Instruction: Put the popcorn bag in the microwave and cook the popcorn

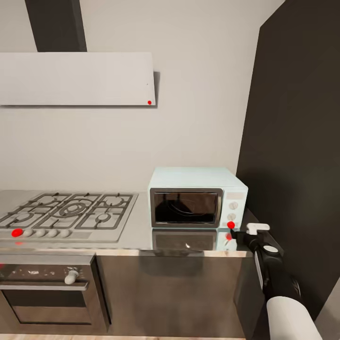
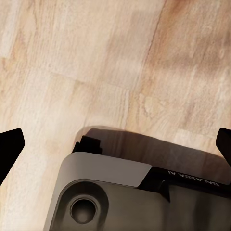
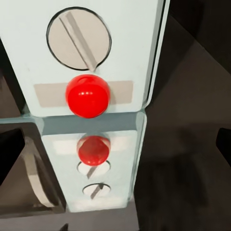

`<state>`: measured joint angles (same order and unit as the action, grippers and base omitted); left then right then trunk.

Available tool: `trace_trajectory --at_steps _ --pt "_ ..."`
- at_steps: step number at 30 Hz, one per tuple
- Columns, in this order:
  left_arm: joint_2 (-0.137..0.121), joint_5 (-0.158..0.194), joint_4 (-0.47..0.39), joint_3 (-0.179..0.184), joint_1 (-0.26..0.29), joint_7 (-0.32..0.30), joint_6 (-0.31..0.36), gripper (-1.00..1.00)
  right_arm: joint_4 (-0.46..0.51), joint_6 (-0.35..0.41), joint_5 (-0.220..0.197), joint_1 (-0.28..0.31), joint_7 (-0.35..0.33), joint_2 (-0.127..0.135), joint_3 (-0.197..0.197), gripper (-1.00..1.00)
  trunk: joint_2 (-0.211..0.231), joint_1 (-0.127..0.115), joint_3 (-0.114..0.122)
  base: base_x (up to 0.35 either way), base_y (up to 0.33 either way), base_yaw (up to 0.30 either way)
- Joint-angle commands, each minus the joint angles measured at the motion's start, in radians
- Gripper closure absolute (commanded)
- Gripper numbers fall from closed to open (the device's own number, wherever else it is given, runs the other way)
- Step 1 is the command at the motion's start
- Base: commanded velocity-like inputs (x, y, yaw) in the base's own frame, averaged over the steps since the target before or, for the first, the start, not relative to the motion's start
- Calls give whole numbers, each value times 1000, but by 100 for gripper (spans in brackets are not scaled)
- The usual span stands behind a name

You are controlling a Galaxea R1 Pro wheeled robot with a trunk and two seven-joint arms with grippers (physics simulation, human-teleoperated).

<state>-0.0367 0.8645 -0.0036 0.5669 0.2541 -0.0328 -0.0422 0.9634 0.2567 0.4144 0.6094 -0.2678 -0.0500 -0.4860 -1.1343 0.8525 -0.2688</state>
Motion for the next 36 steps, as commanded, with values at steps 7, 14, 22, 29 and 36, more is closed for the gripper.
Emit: trace_trajectory --at_steps 7,14,22,29,36 --pt "0 10 1 8 1 -4 -2 -100 3 4 14 1 -10 -2 -3 100 -1 0 -1 0 0 0" --pt "0 9 1 8 1 -4 -2 -100 5 12 56 1 -11 -3 -3 100 -1 0 -1 0 0 0" --pt "0 10 1 8 1 -3 -2 -100 5 6 58 1 -10 -4 -3 100 -1 0 -1 0 21 0" --pt "0 10 1 8 1 -4 -2 -100 3 6 57 1 -10 -4 -3 100 -1 0 -1 0 64 0" --pt "-2 10 1 8 1 -4 -3 -100 1 6 54 1 -7 -4 -4 100 -1 0 -1 72 22 0"
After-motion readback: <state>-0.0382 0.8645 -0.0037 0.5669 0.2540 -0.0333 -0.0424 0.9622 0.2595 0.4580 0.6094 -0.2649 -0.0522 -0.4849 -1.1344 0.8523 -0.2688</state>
